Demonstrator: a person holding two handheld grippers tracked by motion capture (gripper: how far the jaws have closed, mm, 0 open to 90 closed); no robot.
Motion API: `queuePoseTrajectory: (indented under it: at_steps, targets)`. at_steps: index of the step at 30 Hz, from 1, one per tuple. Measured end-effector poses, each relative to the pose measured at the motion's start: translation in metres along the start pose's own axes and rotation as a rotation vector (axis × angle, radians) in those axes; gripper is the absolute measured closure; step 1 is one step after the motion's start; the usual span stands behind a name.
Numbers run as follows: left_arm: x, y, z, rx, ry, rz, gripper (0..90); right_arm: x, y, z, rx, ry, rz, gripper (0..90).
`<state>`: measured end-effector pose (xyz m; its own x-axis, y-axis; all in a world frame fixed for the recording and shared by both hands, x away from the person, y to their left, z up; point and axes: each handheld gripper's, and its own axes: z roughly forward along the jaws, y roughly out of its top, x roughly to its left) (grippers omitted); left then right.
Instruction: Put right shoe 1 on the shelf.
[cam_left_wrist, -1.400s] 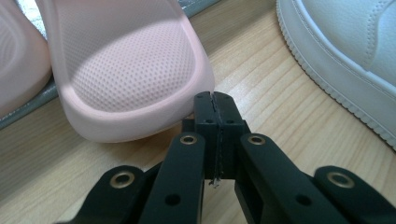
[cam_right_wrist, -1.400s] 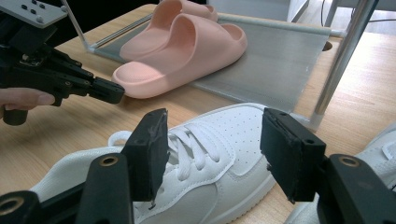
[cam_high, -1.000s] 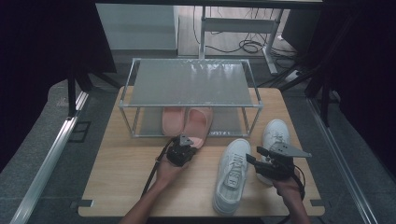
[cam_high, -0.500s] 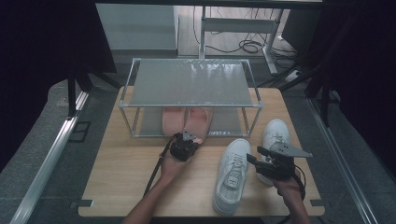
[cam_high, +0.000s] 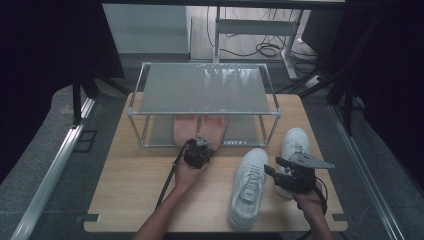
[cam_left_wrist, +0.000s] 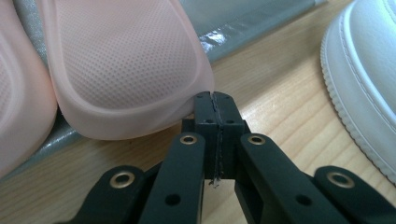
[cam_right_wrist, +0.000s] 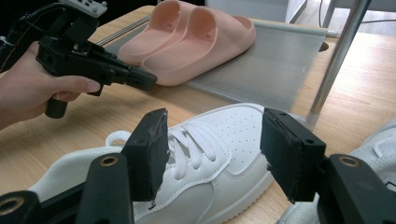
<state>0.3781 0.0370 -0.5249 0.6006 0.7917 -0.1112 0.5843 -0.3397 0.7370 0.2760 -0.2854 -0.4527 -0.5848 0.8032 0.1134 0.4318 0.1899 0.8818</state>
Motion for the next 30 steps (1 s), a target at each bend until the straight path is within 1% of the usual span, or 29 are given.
queuePoseTrajectory:
  at_steps: [3, 5, 9, 16, 18, 20, 24, 28, 30]
  targets:
    - [0.001, 0.002, 0.003, -0.001, 0.007, -0.006, 90.0, -0.001, 0.000, 0.000, -0.001, -0.003, 0.001, 42.0]
    - [0.002, 0.003, 0.005, -0.008, 0.010, -0.018, 90.0, -0.001, 0.000, 0.000, -0.001, -0.003, 0.001, 42.0]
    - [0.004, 0.004, 0.007, -0.014, 0.010, -0.031, 90.0, -0.001, 0.000, -0.001, -0.001, -0.003, 0.002, 42.0]
    - [0.005, 0.011, 0.010, -0.017, 0.011, -0.028, 90.0, -0.001, -0.001, 0.000, 0.000, -0.003, 0.000, 42.0]
    - [0.005, 0.012, 0.010, -0.019, 0.010, -0.032, 90.0, -0.001, -0.001, 0.000, -0.001, -0.003, 0.001, 42.0]
    - [0.005, 0.014, 0.011, -0.018, 0.009, -0.028, 90.0, -0.001, -0.001, -0.001, 0.000, -0.004, 0.002, 42.0]
    - [0.005, 0.014, 0.011, -0.020, 0.009, -0.030, 90.0, -0.001, -0.001, 0.000, 0.002, -0.003, 0.000, 42.0]
    - [0.003, 0.012, 0.008, -0.011, 0.017, -0.006, 89.5, -0.001, -0.001, 0.000, 0.001, -0.002, 0.000, 41.9]
    - [0.004, 0.010, 0.004, -0.013, 0.017, -0.008, 89.5, -0.002, -0.001, 0.000, 0.002, -0.005, 0.001, 42.0]
